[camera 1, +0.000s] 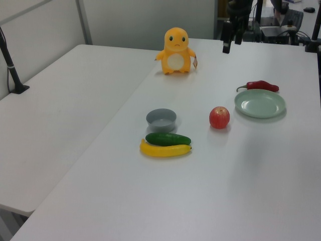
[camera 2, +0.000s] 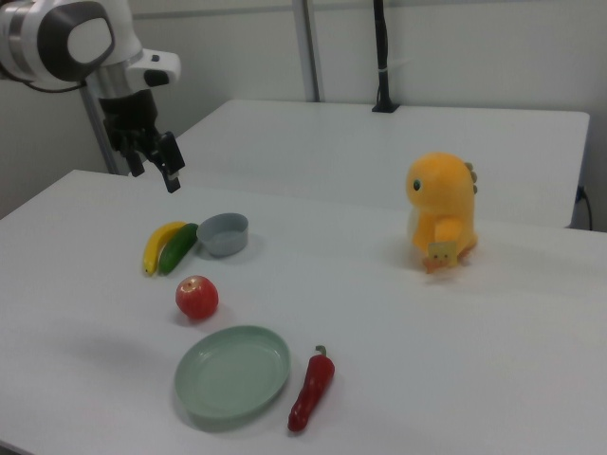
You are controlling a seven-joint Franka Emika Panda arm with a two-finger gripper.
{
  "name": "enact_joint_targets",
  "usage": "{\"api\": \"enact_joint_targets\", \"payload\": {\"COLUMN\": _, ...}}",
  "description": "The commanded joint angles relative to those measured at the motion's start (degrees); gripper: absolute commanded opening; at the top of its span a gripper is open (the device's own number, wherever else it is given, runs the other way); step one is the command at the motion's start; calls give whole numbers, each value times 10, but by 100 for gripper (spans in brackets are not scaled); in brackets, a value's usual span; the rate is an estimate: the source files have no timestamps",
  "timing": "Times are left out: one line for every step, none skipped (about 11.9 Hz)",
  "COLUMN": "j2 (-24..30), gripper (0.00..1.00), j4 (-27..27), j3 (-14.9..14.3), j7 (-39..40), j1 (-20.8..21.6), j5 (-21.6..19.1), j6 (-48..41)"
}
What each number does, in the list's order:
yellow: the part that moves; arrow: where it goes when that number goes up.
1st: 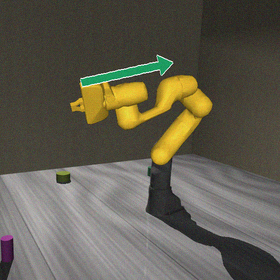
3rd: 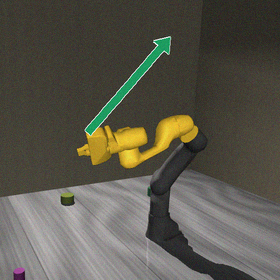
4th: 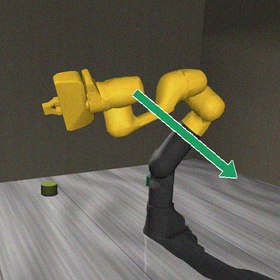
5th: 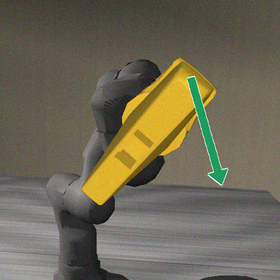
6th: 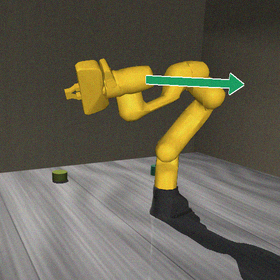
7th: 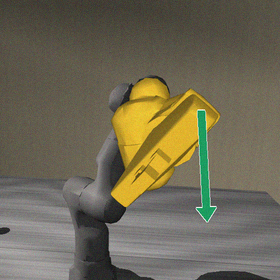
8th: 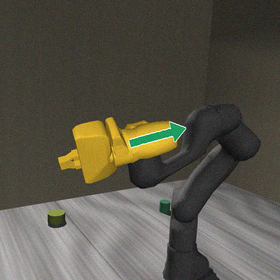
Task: Red apple placed in the center of the desktop
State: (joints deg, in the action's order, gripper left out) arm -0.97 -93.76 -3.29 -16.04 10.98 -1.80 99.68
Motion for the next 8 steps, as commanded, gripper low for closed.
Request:
{"api": "enact_joint_targets", "payload": {"j2": 4, "gripper": 100, "j4": 20, "j3": -39, "j7": 106, "j1": -1, "j5": -37, "j6": -38}}
{"api": "enact_joint_targets", "payload": {"j2": 3, "gripper": 100, "j4": 20, "j3": -46, "j7": 139, "j1": -1, "j5": -43, "j6": -34}}
{"api": "enact_joint_targets", "payload": {"j2": 3, "gripper": 100, "j4": 19, "j3": -47, "j7": 174, "j1": -2, "j5": -44, "j6": -33}}
{"api": "enact_joint_targets", "payload": {"j2": 4, "gripper": 100, "j4": 18, "j3": -47, "j7": 187, "j1": -3, "j5": -44, "j6": -31}}
{"api": "enact_joint_targets", "payload": {"j2": 3, "gripper": 100, "j4": 18, "j3": -48, "j7": 188, "j1": -3, "j5": -43, "j6": -28}}
{"api": "enact_joint_targets", "payload": {"j2": 3, "gripper": 100, "j4": 17, "j3": -48, "j7": 189, "j1": -3, "j5": -42, "j6": -24}}
{"api": "enact_joint_targets", "payload": {"j2": 3, "gripper": 100, "j4": 17, "j3": -47, "j7": 187, "j1": -4, "j5": -40, "j6": -21}}
{"api": "enact_joint_targets", "payload": {"j2": 4, "gripper": 100, "j4": 17, "j3": -47, "j7": 188, "j1": -5, "j5": -41, "j6": -21}}
